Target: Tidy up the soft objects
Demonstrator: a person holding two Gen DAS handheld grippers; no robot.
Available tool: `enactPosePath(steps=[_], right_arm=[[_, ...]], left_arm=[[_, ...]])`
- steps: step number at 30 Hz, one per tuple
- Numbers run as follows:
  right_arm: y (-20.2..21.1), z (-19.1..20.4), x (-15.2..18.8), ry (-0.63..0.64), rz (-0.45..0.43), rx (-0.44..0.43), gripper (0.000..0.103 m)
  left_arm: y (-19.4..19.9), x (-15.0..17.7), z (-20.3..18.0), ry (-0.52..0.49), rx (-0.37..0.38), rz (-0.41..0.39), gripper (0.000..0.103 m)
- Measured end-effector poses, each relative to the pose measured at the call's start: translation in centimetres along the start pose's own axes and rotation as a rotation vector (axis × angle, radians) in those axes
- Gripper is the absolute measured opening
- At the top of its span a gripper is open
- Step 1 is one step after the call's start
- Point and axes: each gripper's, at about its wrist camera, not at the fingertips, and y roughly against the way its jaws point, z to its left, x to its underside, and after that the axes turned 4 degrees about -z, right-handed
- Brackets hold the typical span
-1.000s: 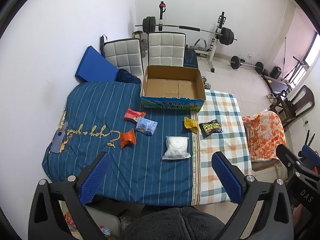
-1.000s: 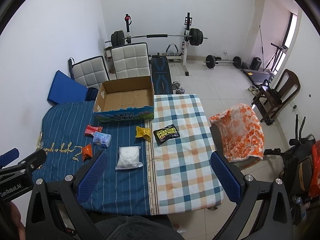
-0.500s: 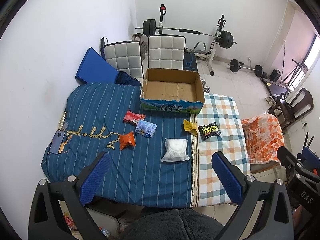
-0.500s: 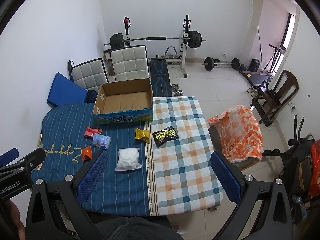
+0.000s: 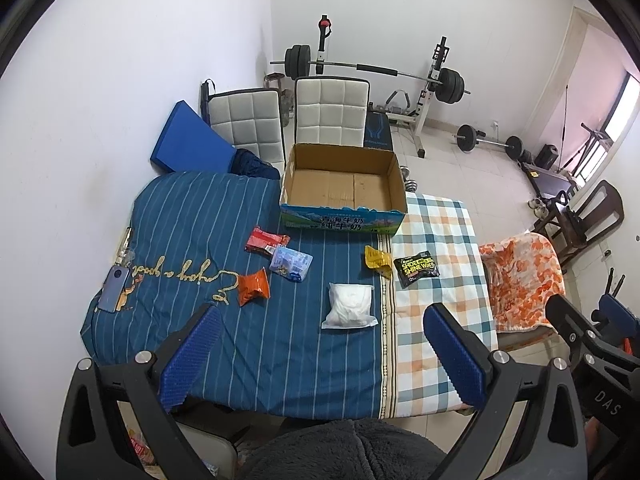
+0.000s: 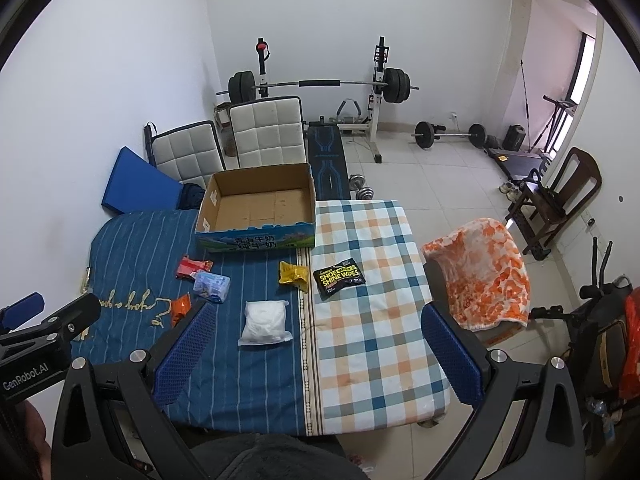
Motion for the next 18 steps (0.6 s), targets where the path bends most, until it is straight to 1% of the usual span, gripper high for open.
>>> enactPosePath(steps=[6, 11, 15, 18], right_arm=[[0.0, 0.0, 0.1, -0.002, 0.000, -0.002, 0.103], [-0.7, 0.5, -0.5, -0.005, 0.006, -0.003, 0.103], [-3.3, 0.3, -1.5, -0.009, 0.038, 0.014, 0.103], [-6.3, -0.4, -1.9, -0.016, 0.083, 0.031, 0.103]], left_arm=[[0.0, -0.1, 0.1, 0.000, -0.001, -0.001, 0.103], [-0.5, -0.3, 0.1, 0.003, -0.006, 0.003, 0.103], [-2.9, -1.3, 0.3, 0.009, -0.023, 0.035, 0.103], [-5.5, -1.7, 0.2, 0.012, -0.030, 0.074, 0.103]])
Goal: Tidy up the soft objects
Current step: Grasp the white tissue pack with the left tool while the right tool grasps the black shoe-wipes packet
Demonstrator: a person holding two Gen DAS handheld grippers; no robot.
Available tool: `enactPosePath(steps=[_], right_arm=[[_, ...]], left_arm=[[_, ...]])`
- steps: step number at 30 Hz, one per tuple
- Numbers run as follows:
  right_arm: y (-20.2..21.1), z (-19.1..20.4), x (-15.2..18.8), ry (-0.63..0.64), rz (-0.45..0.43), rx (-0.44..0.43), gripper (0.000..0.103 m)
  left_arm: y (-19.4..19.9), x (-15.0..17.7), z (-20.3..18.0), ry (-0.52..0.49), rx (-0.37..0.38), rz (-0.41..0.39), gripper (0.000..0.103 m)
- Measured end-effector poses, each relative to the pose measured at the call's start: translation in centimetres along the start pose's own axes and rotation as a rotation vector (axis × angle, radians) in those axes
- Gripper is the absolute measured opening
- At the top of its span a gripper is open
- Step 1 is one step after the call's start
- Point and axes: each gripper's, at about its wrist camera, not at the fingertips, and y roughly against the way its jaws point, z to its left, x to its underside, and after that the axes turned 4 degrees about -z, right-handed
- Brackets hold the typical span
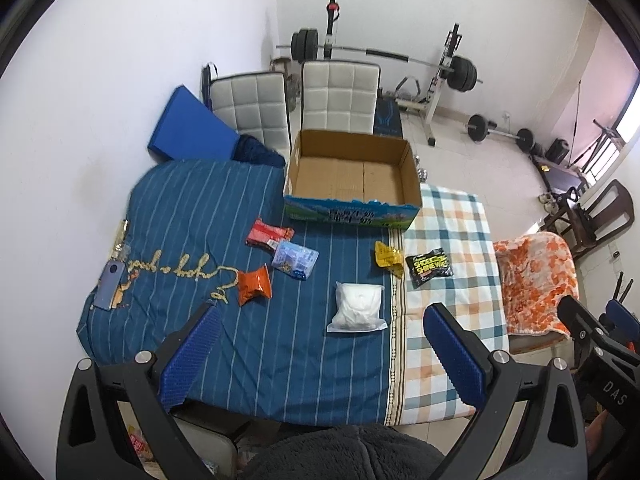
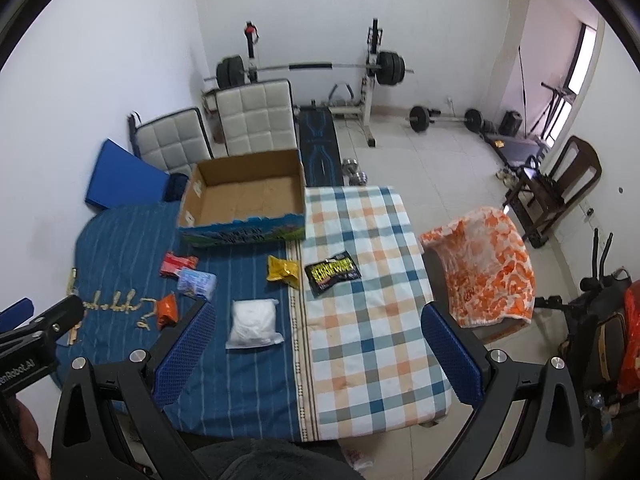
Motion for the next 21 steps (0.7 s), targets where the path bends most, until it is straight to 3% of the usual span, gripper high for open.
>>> enactPosePath(steps=[10, 15, 21], right_arm=[[-13.1, -2.2, 0.1, 0.005, 0.176, 0.022, 0.103], [-19.8, -3.7, 1.1, 0.013, 0.244, 0.036, 0.103], [-27.8, -5.8, 3.4, -0.016, 0.353, 0.027, 0.103]], left_arm=[[-12.1, -0.7, -2.4, -0.031, -0.017, 0.173, 0.103], [-18.0, 0.4, -3.8, -0.040, -0.028, 0.289, 0.103], [-25.2, 2.3, -5.2, -0.056, -0.021, 0.359, 0.103]])
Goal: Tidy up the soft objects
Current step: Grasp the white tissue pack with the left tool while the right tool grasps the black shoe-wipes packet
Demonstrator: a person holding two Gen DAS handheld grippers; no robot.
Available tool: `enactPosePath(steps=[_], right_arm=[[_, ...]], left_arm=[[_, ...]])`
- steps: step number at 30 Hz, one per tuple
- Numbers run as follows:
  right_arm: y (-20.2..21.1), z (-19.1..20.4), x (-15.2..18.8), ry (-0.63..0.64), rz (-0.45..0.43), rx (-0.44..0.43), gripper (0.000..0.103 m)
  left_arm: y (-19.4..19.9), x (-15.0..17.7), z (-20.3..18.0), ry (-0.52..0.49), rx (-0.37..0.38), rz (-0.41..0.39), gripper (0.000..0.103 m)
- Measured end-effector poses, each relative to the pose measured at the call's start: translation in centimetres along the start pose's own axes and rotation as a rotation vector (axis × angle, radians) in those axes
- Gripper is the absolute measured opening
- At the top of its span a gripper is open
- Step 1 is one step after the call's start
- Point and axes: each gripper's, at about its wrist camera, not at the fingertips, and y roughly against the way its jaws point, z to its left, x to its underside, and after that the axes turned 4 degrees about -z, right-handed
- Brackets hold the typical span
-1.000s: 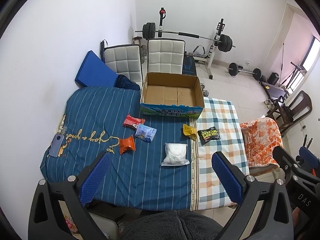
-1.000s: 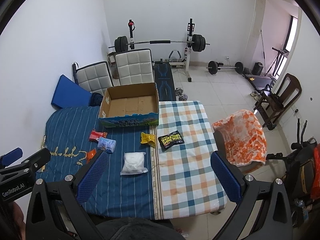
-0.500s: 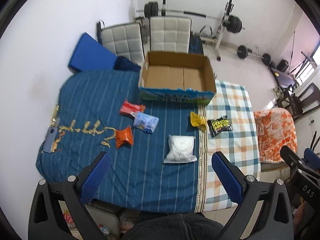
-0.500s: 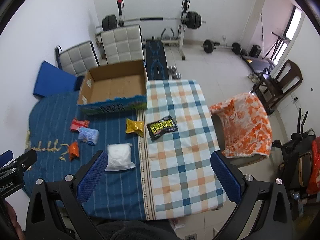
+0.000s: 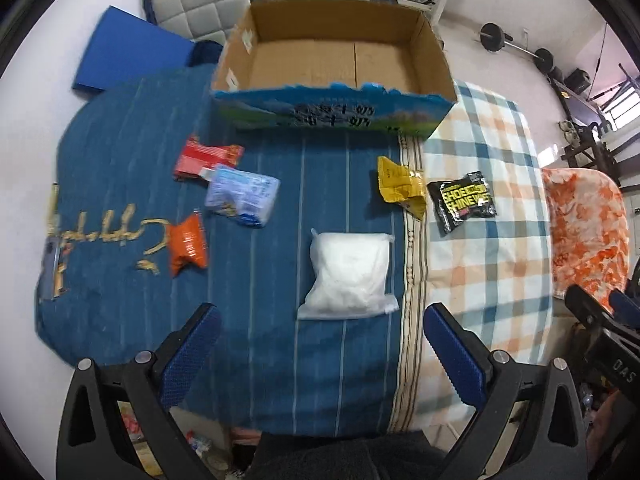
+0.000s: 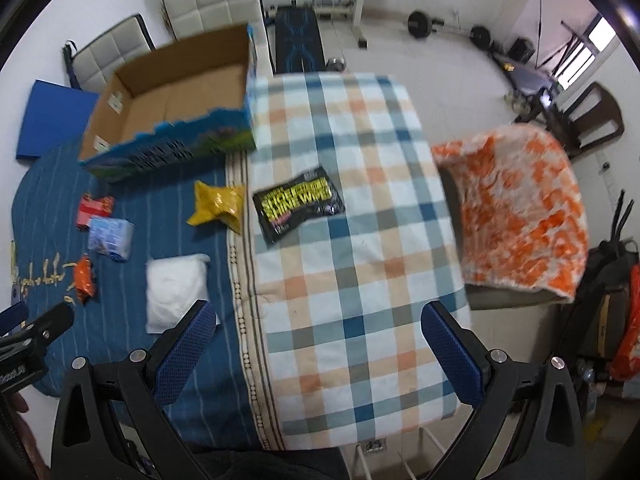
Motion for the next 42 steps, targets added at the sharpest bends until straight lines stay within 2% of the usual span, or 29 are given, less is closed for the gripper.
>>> enactPosePath(steps=[3, 6, 9, 12, 15, 19, 25, 30, 31, 33, 36, 40, 42], right_arm=[[-4.0, -1.0, 0.3, -0.002, 0.046, -0.009, 0.103], [-7.8, -1.8, 0.4, 0.030, 0.122, -0.046, 0.103], [-10.7, -1.7, -0.1, 0.134, 0.156, -0.047, 0.103], [-13.2, -1.1, -1.4, 0.276, 0.152, -0.022, 0.103], [-15.6, 0.1, -2.8, 0.444, 0.142, 0.003, 0.103], [-18.8, 2.4, -3.8, 0.768, 0.129, 0.040, 0.103], [-23.0, 5.5, -3.3, 1.301, 0.113, 0.171, 0.103], [-25.4, 7.1, -2.8, 1.594, 0.131, 0.174, 0.103], [-25.9, 7.2, -2.5, 1.630, 0.129, 0.176, 0.103], [-26.6, 7.5, -2.5, 1.686, 0.136, 0.187, 0.103], [-27.3, 7.5, -2.8, 1.740, 0.131, 0.182, 0.103], [-28.1, 7.4, -4.3, 1.718, 0.193, 0.115, 0.102], [-28.3, 7.0, -5.4, 1.675, 0.244, 0.074, 0.097]], left_arm=[[-5.7, 0.0, -0.7, -0.002, 0.002, 0.084, 0.103], [-9.6, 0.1, -1.4, 0.000, 0.016, 0.144, 0.103], [-13.3, -0.3, -2.1, -0.011, -0.011, 0.186, 0.103], [-16.4, -0.9, -2.6, -0.009, -0.032, 0.230, 0.103], [-18.6, -1.0, -3.5, -0.025, -0.029, 0.284, 0.103], [-19.9, -0.8, -4.4, -0.031, -0.029, 0.321, 0.103], [-21.2, -0.6, -4.9, -0.015, -0.050, 0.330, 0.103], [-22.5, -0.6, -4.5, 0.000, -0.047, 0.334, 0.103], [-23.0, -0.5, -4.7, -0.006, -0.046, 0.331, 0.102], [-23.6, -0.5, -4.6, -0.010, -0.042, 0.335, 0.093], [-24.3, -0.6, -4.4, -0.002, -0.025, 0.342, 0.088], [-23.9, -0.3, -4.5, -0.017, -0.026, 0.329, 0.084], [-23.7, -0.2, -4.6, -0.013, -0.022, 0.327, 0.083]])
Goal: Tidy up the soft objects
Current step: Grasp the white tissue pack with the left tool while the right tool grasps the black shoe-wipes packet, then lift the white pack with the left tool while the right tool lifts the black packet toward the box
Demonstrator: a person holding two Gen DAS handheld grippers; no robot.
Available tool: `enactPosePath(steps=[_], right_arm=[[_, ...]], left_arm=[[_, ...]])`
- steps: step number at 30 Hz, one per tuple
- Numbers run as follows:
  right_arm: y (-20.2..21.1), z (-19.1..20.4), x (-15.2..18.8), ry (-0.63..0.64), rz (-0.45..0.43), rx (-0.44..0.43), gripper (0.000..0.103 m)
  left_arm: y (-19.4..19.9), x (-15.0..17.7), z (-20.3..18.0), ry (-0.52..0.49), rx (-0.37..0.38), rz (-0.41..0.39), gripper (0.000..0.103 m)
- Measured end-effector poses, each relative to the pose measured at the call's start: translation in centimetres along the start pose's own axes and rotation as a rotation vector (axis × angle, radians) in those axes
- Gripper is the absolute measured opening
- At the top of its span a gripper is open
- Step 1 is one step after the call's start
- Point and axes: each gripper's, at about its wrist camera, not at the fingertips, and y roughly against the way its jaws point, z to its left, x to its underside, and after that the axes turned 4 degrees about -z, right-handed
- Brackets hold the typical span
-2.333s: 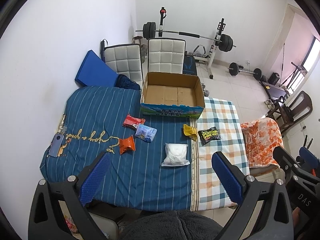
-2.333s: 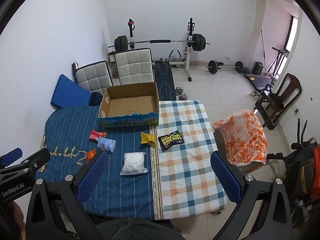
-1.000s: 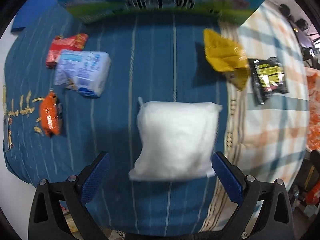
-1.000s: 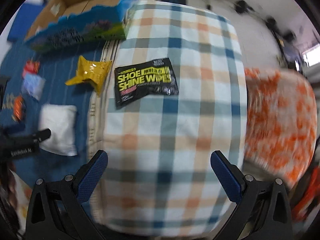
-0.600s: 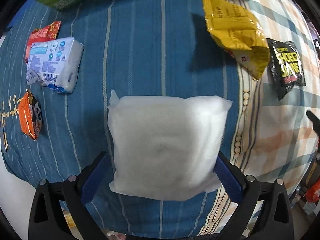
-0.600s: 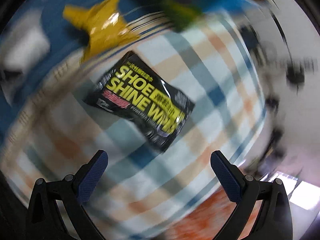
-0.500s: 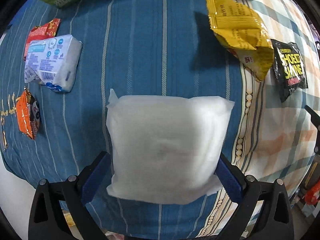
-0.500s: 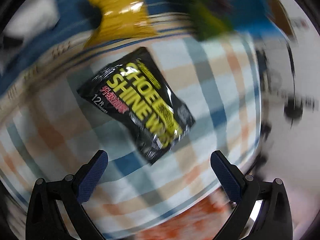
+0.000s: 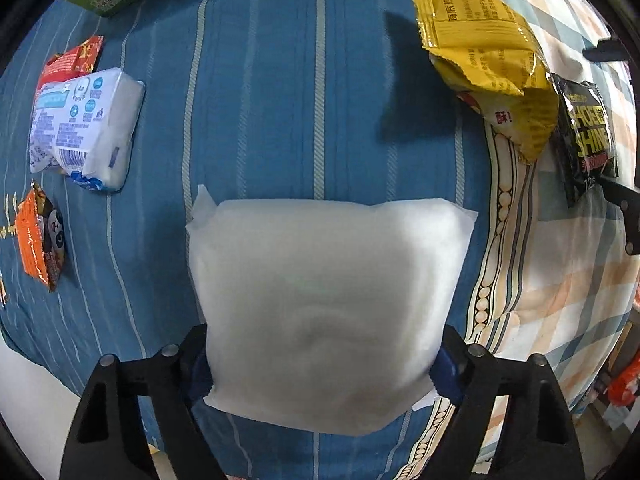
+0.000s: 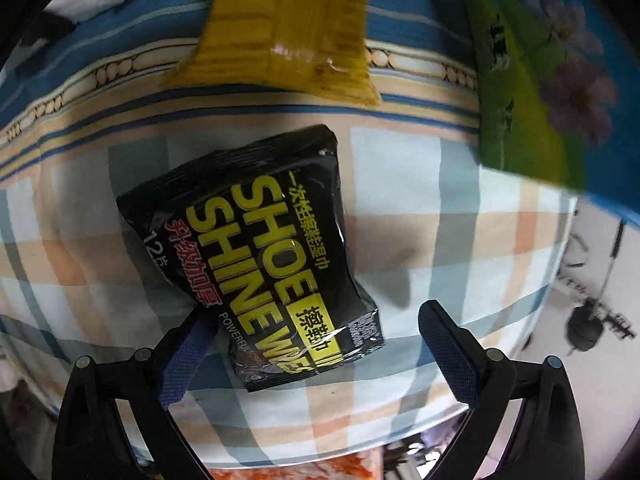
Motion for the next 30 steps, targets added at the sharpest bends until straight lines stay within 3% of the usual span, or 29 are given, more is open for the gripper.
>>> enactPosePath(steps=[2, 5, 8, 13, 19, 22, 26, 28, 30], right_arm=[[0.1, -1.3, 0.7, -0.050, -0.001, -0.076, 0.079], [0.5, -1.9, 2.4, -0.121, -0.024, -0.111, 0.067], [0.5, -2.8, 4.1, -0.234, -0.024, -0.140, 0.061], [0.5, -2.4, 6.7, -0.460, 0.011, -0.202, 0.059], [0.4, -3.8, 9.6, -0.893, 0.031, -0.353, 0.060], [0.3, -2.9, 12.9, -1.198, 0.034, -0.510, 0.060], [0.3, -1.9, 15.5, -1.460, 0.021, -0.704, 0.061], [0.6, -1.9, 17.1, -1.527, 0.021, -0.733, 0.063], [1.3, -2.5, 18.7, -1.556, 0.016, -0.693, 0.071]], left_arm=[[0.6, 0.1, 0.4, 0.008, 0.009, 0.000, 0.082], [0.7, 0.3, 0.8, 0.020, 0.011, -0.001, 0.081], [0.7, 0.4, 1.7, 0.025, 0.002, -0.012, 0.081], [0.3, 0.8, 4.3, 0.015, -0.018, -0.030, 0.080], [-0.3, 1.4, 6.6, -0.021, -0.032, -0.032, 0.080], [-0.3, 1.6, 7.7, -0.061, -0.024, -0.035, 0.080], [0.2, 1.6, 9.4, -0.101, -0.009, -0.044, 0.080], [0.0, 1.1, 10.2, -0.097, 0.018, -0.041, 0.080], [-0.3, 1.2, 10.8, -0.099, 0.038, -0.039, 0.080]])
